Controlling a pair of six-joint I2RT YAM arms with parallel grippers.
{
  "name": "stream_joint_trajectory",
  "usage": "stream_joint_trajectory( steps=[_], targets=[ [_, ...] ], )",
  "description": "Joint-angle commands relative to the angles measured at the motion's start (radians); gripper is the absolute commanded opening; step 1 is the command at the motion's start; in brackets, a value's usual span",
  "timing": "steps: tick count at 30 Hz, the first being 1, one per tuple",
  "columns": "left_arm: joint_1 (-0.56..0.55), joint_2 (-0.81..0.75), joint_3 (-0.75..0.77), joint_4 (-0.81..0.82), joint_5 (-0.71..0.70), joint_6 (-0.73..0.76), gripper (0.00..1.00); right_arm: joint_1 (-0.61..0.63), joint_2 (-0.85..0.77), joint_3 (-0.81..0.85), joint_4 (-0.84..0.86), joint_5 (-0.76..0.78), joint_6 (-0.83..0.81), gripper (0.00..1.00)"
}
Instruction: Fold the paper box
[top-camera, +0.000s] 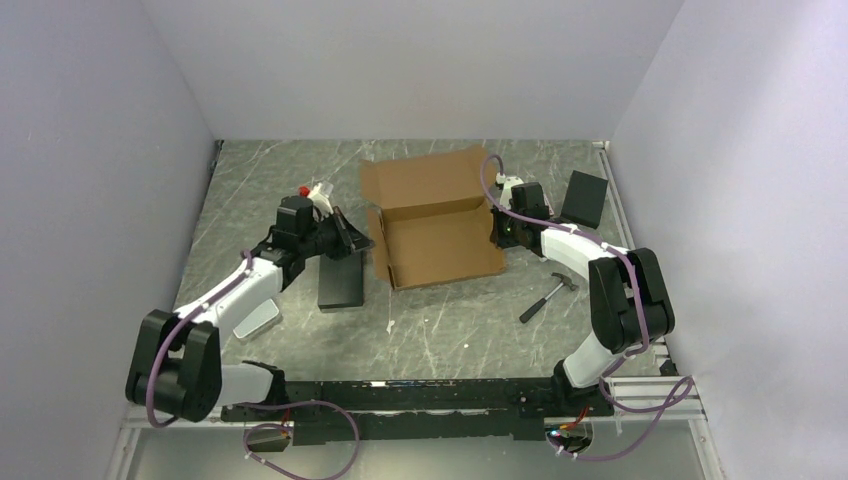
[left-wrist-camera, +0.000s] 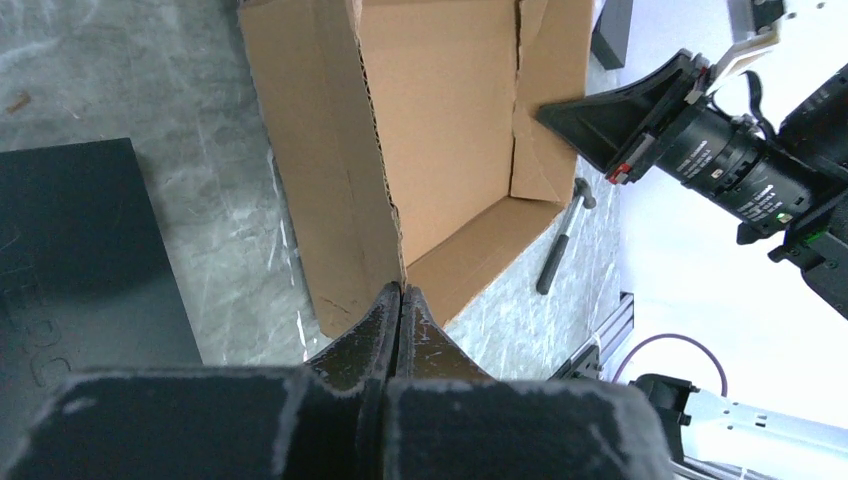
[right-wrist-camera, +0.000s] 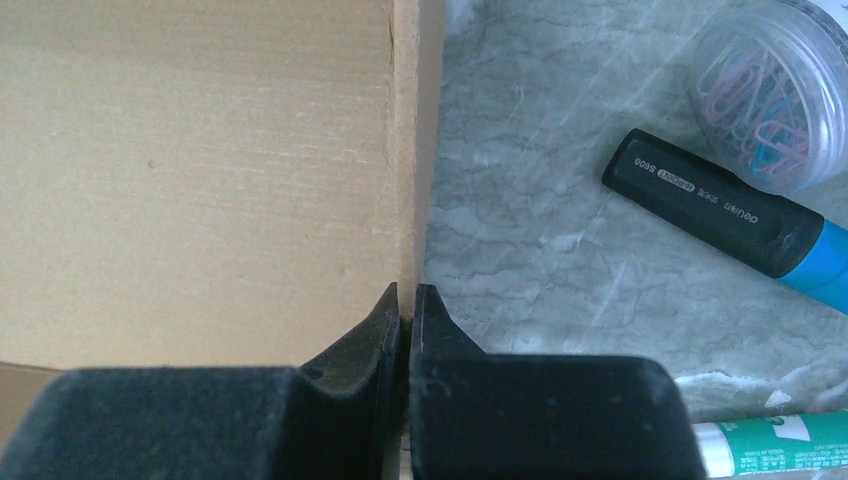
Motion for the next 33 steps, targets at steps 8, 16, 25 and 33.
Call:
stream_joint_trajectory(
  steps=[8,16,25,33],
  targets=[
    [-0.006,0.134,0.065,0.075,0.122,0.027,0.02,0.01,0.01,0.023,0.044,-0.034,0.01,0.0],
    [-0.005,0.143,0.041,0.102,0.134,0.005,0.2,0.01,0.01,0.023,0.044,-0.034,0.01,0.0],
    [0.003,0.166,-0.04,0.243,0.183,-0.076,0.29,0.01,0.009,0.024,0.043,-0.035,0.011,0.0],
    [0.022,0.209,-0.116,0.438,0.217,-0.157,0.4,0.01,0.008,0.023,0.043,-0.037,0.01,0.0]
  ],
)
